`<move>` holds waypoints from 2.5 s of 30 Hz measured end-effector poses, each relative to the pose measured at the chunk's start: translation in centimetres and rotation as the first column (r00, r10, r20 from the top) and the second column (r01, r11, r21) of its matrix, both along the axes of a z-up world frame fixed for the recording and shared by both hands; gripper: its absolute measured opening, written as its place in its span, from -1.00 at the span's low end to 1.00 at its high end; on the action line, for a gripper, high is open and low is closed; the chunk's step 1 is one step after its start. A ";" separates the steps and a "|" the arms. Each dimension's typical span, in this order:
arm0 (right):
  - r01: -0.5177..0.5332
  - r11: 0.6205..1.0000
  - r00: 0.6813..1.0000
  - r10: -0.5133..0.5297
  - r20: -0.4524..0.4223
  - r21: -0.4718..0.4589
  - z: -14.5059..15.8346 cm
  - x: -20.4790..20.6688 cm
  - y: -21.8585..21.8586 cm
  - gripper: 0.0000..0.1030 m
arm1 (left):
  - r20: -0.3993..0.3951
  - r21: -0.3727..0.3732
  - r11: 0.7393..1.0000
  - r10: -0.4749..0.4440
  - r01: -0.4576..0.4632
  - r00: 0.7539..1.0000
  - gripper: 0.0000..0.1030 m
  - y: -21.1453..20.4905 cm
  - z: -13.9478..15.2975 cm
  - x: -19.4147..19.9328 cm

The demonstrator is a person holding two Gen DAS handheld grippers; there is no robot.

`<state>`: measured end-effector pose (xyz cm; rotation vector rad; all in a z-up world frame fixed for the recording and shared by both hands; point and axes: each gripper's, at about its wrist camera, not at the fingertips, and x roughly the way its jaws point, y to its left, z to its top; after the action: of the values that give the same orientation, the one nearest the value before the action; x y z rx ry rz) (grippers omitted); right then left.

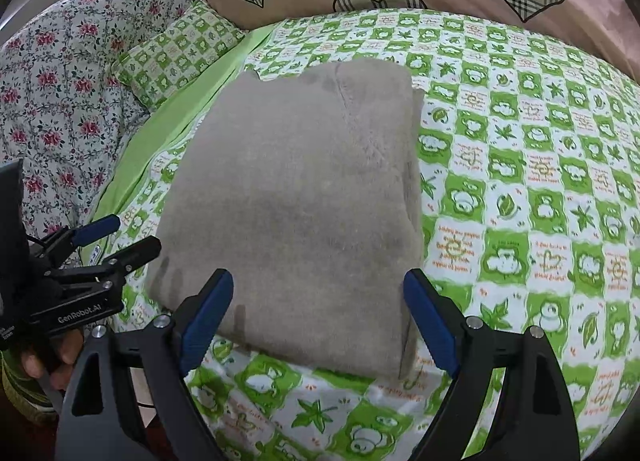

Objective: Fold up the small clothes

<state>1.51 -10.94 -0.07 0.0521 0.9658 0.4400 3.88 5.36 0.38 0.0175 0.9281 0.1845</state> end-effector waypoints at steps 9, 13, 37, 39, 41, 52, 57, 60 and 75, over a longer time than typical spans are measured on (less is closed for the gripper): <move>0.002 1.000 1.000 -0.001 -0.005 0.008 -0.2 1.5 0.6 0.70 | 0.008 -0.009 1.000 0.018 -0.018 1.000 0.61 0.0 -0.1 0.8; 0.003 1.000 1.000 -0.003 -0.003 0.009 -0.2 1.7 0.6 0.71 | 0.012 -0.009 1.000 0.020 -0.020 1.000 0.61 0.0 -0.1 1.0; 0.004 1.000 1.000 -0.004 0.006 0.018 -0.1 2.1 0.7 0.78 | 0.030 -0.024 1.000 0.006 -0.005 1.000 0.61 -0.6 0.2 1.0; 0.004 1.000 1.000 -0.004 0.006 0.017 -0.1 2.1 0.6 0.78 | 0.030 -0.026 1.000 0.004 -0.003 1.000 0.61 -0.7 0.2 1.0; 0.005 1.000 1.000 -0.005 0.006 0.018 -0.1 2.1 0.6 0.78 | 0.030 -0.026 1.000 0.003 -0.002 1.000 0.61 -0.7 0.3 1.0; 0.004 1.000 1.000 -0.004 0.006 0.015 -0.1 2.1 0.8 0.79 | 0.037 -0.026 1.000 -0.002 0.003 0.999 0.62 -0.9 0.5 0.9; 0.004 1.000 1.000 -0.004 0.006 0.015 -0.1 2.1 0.8 0.79 | 0.039 -0.028 1.000 -0.003 0.004 0.999 0.62 -0.9 0.5 0.9; 0.003 1.000 1.000 -0.004 0.006 0.017 -0.1 2.1 0.8 0.79 | 0.040 -0.029 1.000 -0.001 0.002 0.999 0.62 -1.0 0.6 0.9; 0.007 1.000 1.000 -0.008 0.016 0.019 0.4 1.5 1.2 0.79 | 0.050 -0.033 0.999 0.000 0.002 0.999 0.62 -1.1 1.0 0.5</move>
<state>2.97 -9.70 0.29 0.0689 0.9460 0.4419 4.41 4.23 1.34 -0.0169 0.8812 0.1682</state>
